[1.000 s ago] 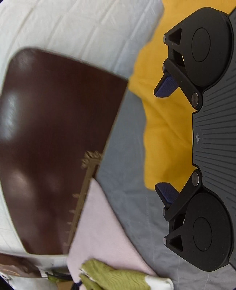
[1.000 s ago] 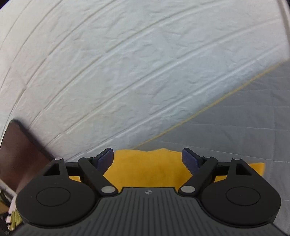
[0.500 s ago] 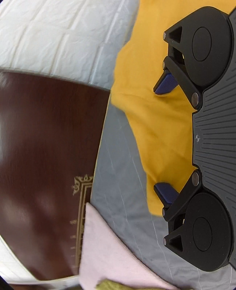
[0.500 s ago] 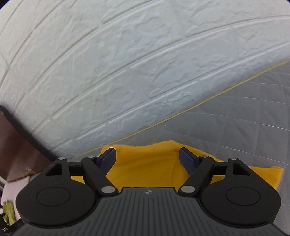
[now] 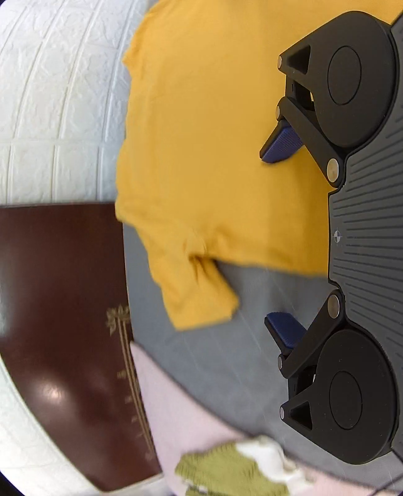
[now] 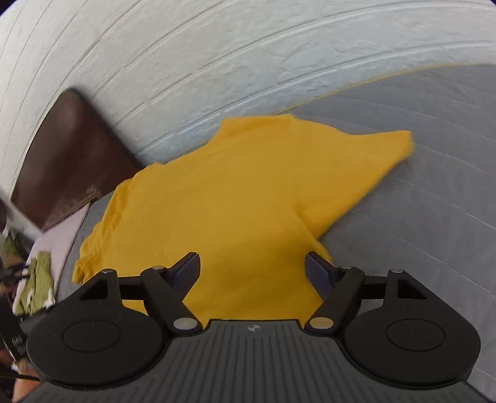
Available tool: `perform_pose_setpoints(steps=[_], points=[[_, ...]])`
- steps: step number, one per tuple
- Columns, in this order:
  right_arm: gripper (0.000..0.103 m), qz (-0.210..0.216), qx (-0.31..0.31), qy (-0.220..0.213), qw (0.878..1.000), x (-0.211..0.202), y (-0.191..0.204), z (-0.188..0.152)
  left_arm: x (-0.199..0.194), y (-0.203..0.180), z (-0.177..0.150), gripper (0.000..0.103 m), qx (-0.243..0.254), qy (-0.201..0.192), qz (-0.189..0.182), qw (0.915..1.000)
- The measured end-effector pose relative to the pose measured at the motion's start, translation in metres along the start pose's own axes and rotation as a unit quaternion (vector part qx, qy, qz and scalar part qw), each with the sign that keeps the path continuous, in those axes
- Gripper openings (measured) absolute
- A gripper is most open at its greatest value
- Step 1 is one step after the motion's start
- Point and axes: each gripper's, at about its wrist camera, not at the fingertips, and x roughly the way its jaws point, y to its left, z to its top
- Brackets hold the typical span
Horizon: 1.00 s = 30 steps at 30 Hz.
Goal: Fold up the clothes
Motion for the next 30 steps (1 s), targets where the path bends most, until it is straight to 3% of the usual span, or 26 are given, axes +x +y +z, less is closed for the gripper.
perform_pose_setpoints(steps=[2, 5, 7, 9, 11, 13, 14, 17, 18, 19, 21, 23, 24, 26, 27, 30], points=[[0.093, 0.001, 0.005, -0.020, 1.000, -0.021, -0.010, 0.003, -0.020, 0.003, -0.003, 0.103, -0.006, 0.010, -0.012, 0.9999], [0.093, 0.034, 0.063, -0.036, 0.997, -0.043, -0.038, 0.006, -0.066, -0.006, -0.012, 0.103, -0.016, 0.008, -0.095, 0.9954], [0.093, 0.060, 0.108, -0.039, 0.992, -0.047, -0.058, 0.014, -0.099, -0.016, -0.022, 0.103, -0.024, 0.009, -0.174, 0.9844], [0.093, 0.080, 0.149, -0.028, 0.985, -0.045, -0.077, 0.021, -0.127, -0.027, -0.039, 0.103, -0.031, 0.022, -0.247, 0.9682], [0.093, 0.088, 0.184, -0.017, 0.979, -0.037, -0.090, 0.025, -0.154, -0.037, -0.058, 0.103, -0.036, 0.038, -0.316, 0.9473], [0.093, 0.085, 0.195, -0.014, 0.977, -0.032, -0.097, 0.027, -0.180, -0.048, -0.077, 0.103, -0.041, 0.053, -0.383, 0.9211], [0.093, 0.081, 0.194, -0.017, 0.977, -0.032, -0.099, 0.027, -0.193, -0.049, -0.085, 0.103, -0.043, 0.064, -0.420, 0.9040], [0.088, 0.090, 0.183, -0.030, 0.979, -0.041, -0.102, 0.028, -0.232, -0.044, -0.103, 0.103, -0.045, 0.093, -0.530, 0.8419], [0.087, 0.093, 0.179, -0.036, 0.979, -0.045, -0.102, 0.029, -0.247, -0.040, -0.106, 0.103, -0.042, 0.087, -0.553, 0.8275], [0.087, 0.098, 0.171, -0.049, 0.979, -0.054, -0.102, 0.031, -0.261, -0.036, -0.106, 0.103, -0.038, 0.075, -0.565, 0.8209], [0.087, 0.112, 0.149, -0.087, 0.979, -0.080, -0.099, 0.037, -0.278, -0.028, -0.100, 0.103, -0.027, 0.035, -0.551, 0.8336], [0.087, 0.144, 0.136, -0.124, 0.972, -0.111, -0.095, 0.042, -0.288, -0.027, -0.095, 0.103, -0.018, 0.002, -0.513, 0.8583], [0.087, 0.164, 0.128, -0.143, 0.968, -0.129, -0.093, 0.044, -0.292, -0.027, -0.092, 0.103, -0.014, -0.014, -0.500, 0.8657], [0.087, 0.188, 0.102, -0.181, 0.960, -0.167, -0.086, 0.047, -0.300, -0.026, -0.087, 0.103, -0.009, -0.043, -0.490, 0.8707], [0.087, 0.196, 0.086, -0.201, 0.956, -0.188, -0.081, 0.048, -0.306, -0.022, -0.085, 0.103, -0.012, -0.056, -0.493, 0.8683], [0.091, 0.220, 0.058, -0.251, 0.941, -0.244, -0.073, 0.048, -0.324, 0.000, -0.077, 0.103, -0.054, -0.095, -0.529, 0.8413]])
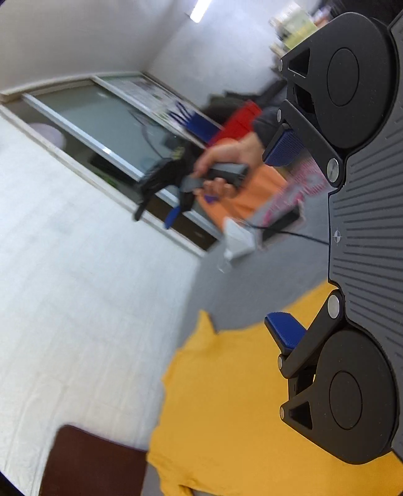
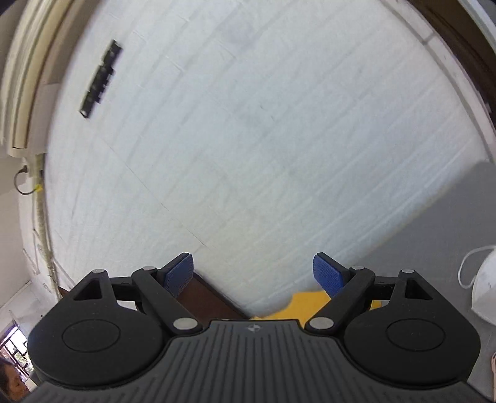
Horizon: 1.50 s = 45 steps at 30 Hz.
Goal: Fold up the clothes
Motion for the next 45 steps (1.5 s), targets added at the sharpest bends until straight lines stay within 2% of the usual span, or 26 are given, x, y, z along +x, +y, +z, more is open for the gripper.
perform_pose_setpoints(steps=[2, 4, 6, 8, 10, 13, 15, 17, 20, 22, 24, 27, 29, 30, 33, 34, 36, 37, 38, 40, 45], points=[[0.093, 0.012, -0.009, -0.014, 1.000, -0.016, 0.010, 0.009, -0.013, 0.003, 0.007, 0.103, -0.027, -0.035, -0.019, 0.9988], [0.094, 0.007, 0.000, -0.001, 1.000, -0.015, 0.008, 0.009, -0.011, 0.016, 0.007, 0.103, -0.067, -0.042, -0.009, 0.9969], [0.094, -0.018, 0.029, 0.034, 0.999, 0.001, -0.010, -0.002, 0.003, 0.036, 0.002, 0.103, -0.111, -0.019, 0.033, 0.9931], [0.094, -0.054, 0.066, 0.071, 0.994, 0.022, -0.038, -0.022, 0.021, 0.058, -0.009, 0.103, -0.121, 0.006, 0.103, 0.9872], [0.092, -0.084, 0.103, 0.099, 0.986, 0.046, -0.072, -0.047, 0.030, 0.078, -0.019, 0.103, -0.111, 0.020, 0.178, 0.9775], [0.082, -0.118, 0.148, 0.130, 0.973, 0.078, -0.113, -0.079, 0.033, 0.107, -0.030, 0.103, -0.097, 0.032, 0.278, 0.9553], [0.074, -0.134, 0.172, 0.142, 0.966, 0.095, -0.135, -0.097, 0.018, 0.126, -0.029, 0.103, -0.117, 0.024, 0.298, 0.9469], [0.073, -0.146, 0.192, 0.153, 0.958, 0.111, -0.153, -0.113, -0.003, 0.144, -0.026, 0.103, -0.141, 0.009, 0.325, 0.9352], [0.073, -0.137, 0.188, 0.164, 0.959, 0.123, -0.150, -0.124, -0.032, 0.168, -0.024, 0.103, -0.149, 0.012, 0.369, 0.9172], [0.073, -0.129, 0.175, 0.171, 0.961, 0.130, -0.142, -0.128, -0.040, 0.179, -0.029, 0.103, -0.133, 0.043, 0.403, 0.9043], [0.073, -0.123, 0.146, 0.177, 0.966, 0.137, -0.128, -0.127, -0.032, 0.187, -0.042, 0.103, -0.096, 0.100, 0.432, 0.8909], [0.075, -0.118, 0.107, 0.183, 0.970, 0.145, -0.104, -0.126, -0.015, 0.193, -0.066, 0.103, -0.026, 0.181, 0.470, 0.8636], [0.076, -0.114, 0.098, 0.187, 0.971, 0.148, -0.094, -0.127, -0.006, 0.185, -0.075, 0.103, 0.026, 0.182, 0.482, 0.8565], [0.077, -0.112, 0.094, 0.190, 0.971, 0.150, -0.089, -0.128, -0.005, 0.184, -0.076, 0.103, 0.025, 0.180, 0.479, 0.8589], [0.080, -0.106, 0.086, 0.194, 0.971, 0.147, -0.079, -0.130, -0.006, 0.185, -0.074, 0.096, 0.004, 0.175, 0.446, 0.8778], [0.080, -0.104, 0.086, 0.193, 0.972, 0.145, -0.077, -0.130, -0.005, 0.182, -0.074, 0.087, 0.011, 0.176, 0.439, 0.8808], [0.082, -0.099, 0.087, 0.191, 0.973, 0.140, -0.072, -0.131, -0.009, 0.178, -0.071, 0.057, 0.003, 0.167, 0.427, 0.8887], [0.083, -0.096, 0.088, 0.190, 0.973, 0.137, -0.070, -0.131, -0.012, 0.178, -0.069, 0.007, -0.011, 0.160, 0.417, 0.8946], [0.084, -0.091, 0.090, 0.190, 0.974, 0.134, -0.068, -0.131, -0.016, 0.181, -0.067, 0.000, -0.034, 0.154, 0.403, 0.9018], [0.086, -0.080, 0.089, 0.189, 0.975, 0.132, -0.061, -0.131, -0.020, 0.181, -0.069, 0.000, -0.048, 0.146, 0.388, 0.9086], [0.087, -0.051, 0.039, 0.203, 0.977, 0.141, -0.024, -0.132, -0.016, 0.166, -0.073, 0.000, -0.022, 0.135, 0.395, 0.9084]])
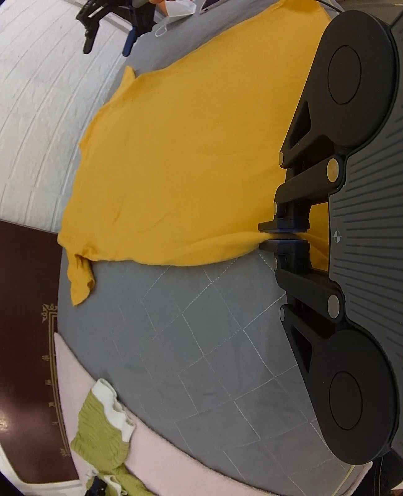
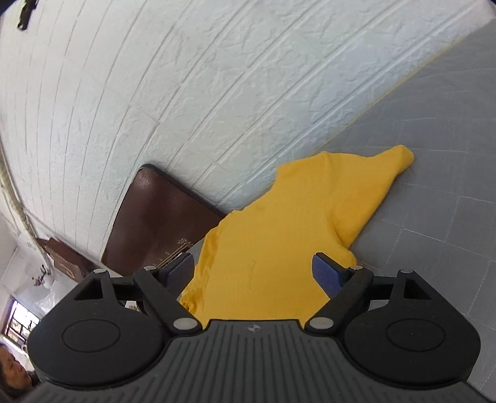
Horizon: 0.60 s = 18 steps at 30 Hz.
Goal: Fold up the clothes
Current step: 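Grasp the yellow shirt hem with the left gripper while the right gripper approaches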
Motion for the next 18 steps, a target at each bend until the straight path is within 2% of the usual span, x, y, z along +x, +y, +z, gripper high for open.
perform_pose_setpoints(steps=[3, 5, 6, 8, 11, 12, 14, 17, 18], points=[[0.088, -0.004, -0.078, 0.021, 0.997, 0.019, 0.039, -0.003, -0.004, -0.008, 0.001, 0.000, 0.005, -0.013, 0.000, 0.9999], [0.088, -0.024, -0.156, 0.038, 0.987, 0.041, 0.071, -0.012, -0.007, -0.014, 0.002, 0.000, 0.014, -0.022, -0.001, 0.9997], [0.088, -0.034, -0.200, 0.048, 0.978, 0.054, 0.087, -0.019, -0.008, -0.017, 0.003, 0.000, 0.017, -0.025, -0.001, 0.9995], [0.088, -0.055, -0.295, 0.068, 0.951, 0.082, 0.122, -0.033, -0.009, -0.021, 0.004, 0.000, 0.021, -0.031, -0.003, 0.9993], [0.087, -0.074, -0.424, 0.097, 0.897, 0.124, 0.168, -0.060, -0.008, -0.020, 0.005, 0.000, 0.016, -0.034, -0.010, 0.9993], [0.087, -0.076, -0.466, 0.105, 0.875, 0.136, 0.181, -0.072, -0.007, -0.020, 0.005, 0.000, 0.013, -0.034, -0.012, 0.9993], [0.086, -0.079, -0.553, 0.122, 0.820, 0.162, 0.206, -0.103, -0.007, -0.017, 0.004, 0.000, 0.004, -0.034, -0.018, 0.9992], [0.078, -0.084, -0.662, 0.138, 0.732, 0.199, 0.230, -0.150, -0.006, -0.011, 0.004, 0.000, -0.007, -0.036, -0.028, 0.9990], [0.076, -0.088, -0.686, 0.140, 0.709, 0.211, 0.234, -0.162, -0.005, -0.009, 0.004, 0.000, -0.011, -0.036, -0.032, 0.9988]])
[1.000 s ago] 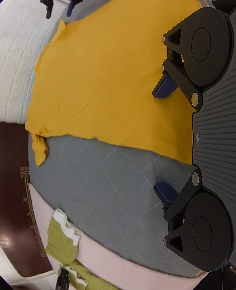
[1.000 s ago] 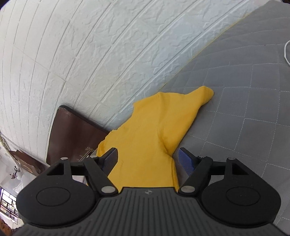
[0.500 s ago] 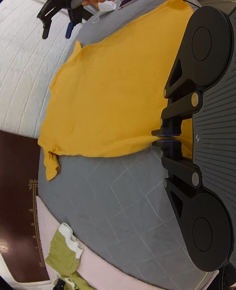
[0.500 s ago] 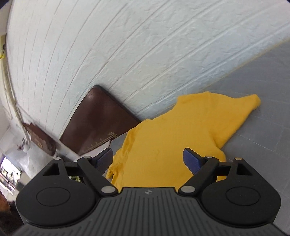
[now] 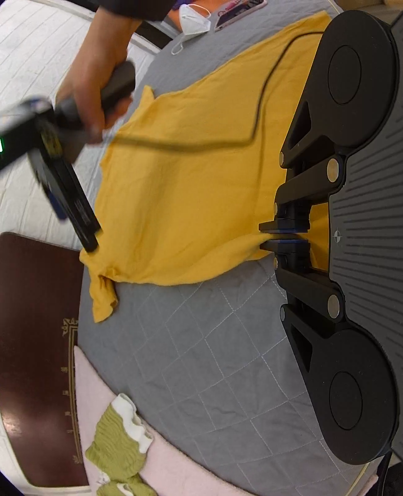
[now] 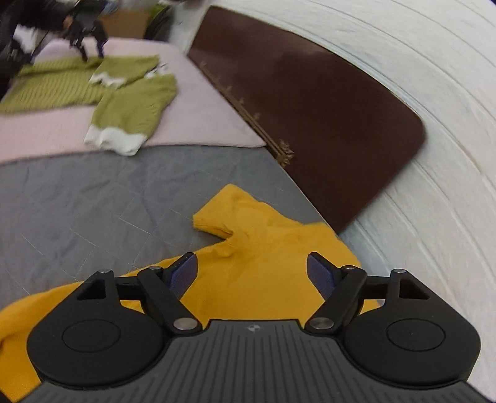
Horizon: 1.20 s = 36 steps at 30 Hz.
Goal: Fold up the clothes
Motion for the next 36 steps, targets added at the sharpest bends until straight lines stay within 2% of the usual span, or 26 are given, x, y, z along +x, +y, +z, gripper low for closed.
perform_pose_setpoints(steps=[4, 6, 8, 11, 12, 14, 16, 17, 18, 19, 20, 24, 28, 30, 31, 33, 36], points=[[0.073, -0.036, -0.110, 0.024, 0.993, 0.048, 0.033, 0.014, 0.000, 0.006, 0.000, 0.000, -0.008, 0.000, -0.013, 0.9999], [0.073, -0.032, -0.167, 0.026, 0.985, 0.067, 0.045, 0.016, 0.001, 0.007, 0.001, 0.000, -0.010, 0.000, -0.020, 0.9998], [0.073, -0.024, -0.218, 0.028, 0.975, 0.079, 0.056, 0.017, 0.001, 0.009, 0.001, 0.000, -0.013, 0.000, -0.026, 0.9996], [0.075, -0.034, -0.298, 0.027, 0.954, 0.093, 0.066, 0.014, 0.004, 0.011, 0.001, 0.000, -0.016, 0.001, -0.035, 0.9992], [0.077, -0.027, -0.303, 0.028, 0.952, 0.096, 0.064, 0.017, 0.005, 0.011, 0.001, 0.000, -0.018, 0.002, -0.038, 0.9991], [0.078, -0.005, -0.285, 0.037, 0.958, 0.102, 0.053, 0.027, 0.007, 0.010, 0.001, 0.000, -0.020, 0.003, -0.044, 0.9988], [0.077, 0.026, -0.239, 0.052, 0.969, 0.110, 0.036, 0.038, 0.009, 0.010, 0.001, 0.000, -0.022, 0.003, -0.049, 0.9986], [0.066, 0.041, -0.210, 0.059, 0.975, 0.114, 0.028, 0.042, 0.009, 0.011, 0.002, 0.000, -0.023, 0.003, -0.050, 0.9985], [0.030, 0.052, -0.181, 0.068, 0.980, 0.118, 0.022, 0.044, 0.009, 0.011, 0.002, 0.000, -0.025, 0.003, -0.052, 0.9983], [0.010, 0.058, -0.151, 0.079, 0.984, 0.123, 0.017, 0.044, 0.009, 0.011, 0.002, 0.000, -0.025, 0.002, -0.053, 0.9983], [0.007, 0.061, -0.129, 0.082, 0.986, 0.127, 0.014, 0.042, 0.009, 0.010, 0.002, 0.000, -0.026, 0.002, -0.054, 0.9982], [0.006, 0.072, -0.025, 0.050, 0.996, 0.119, -0.002, 0.035, 0.009, 0.009, 0.003, 0.000, -0.023, 0.000, -0.053, 0.9983], [0.006, 0.063, 0.080, -0.003, 0.995, 0.086, -0.038, 0.020, 0.003, -0.001, 0.008, 0.000, -0.009, -0.009, -0.052, 0.9986], [0.006, 0.048, 0.148, -0.030, 0.987, 0.066, -0.066, 0.006, -0.001, -0.013, 0.012, 0.000, 0.007, -0.016, -0.058, 0.9982], [0.006, 0.041, 0.191, -0.043, 0.980, 0.058, -0.083, -0.003, -0.003, -0.019, 0.014, 0.000, 0.016, -0.019, -0.062, 0.9978], [0.006, 0.031, 0.283, -0.057, 0.957, 0.045, -0.115, -0.027, -0.005, -0.039, 0.015, 0.000, 0.047, -0.021, -0.066, 0.9965], [0.006, 0.014, 0.401, -0.061, 0.914, 0.029, -0.147, -0.071, 0.000, -0.075, 0.012, 0.000, 0.115, -0.009, -0.061, 0.9915]])
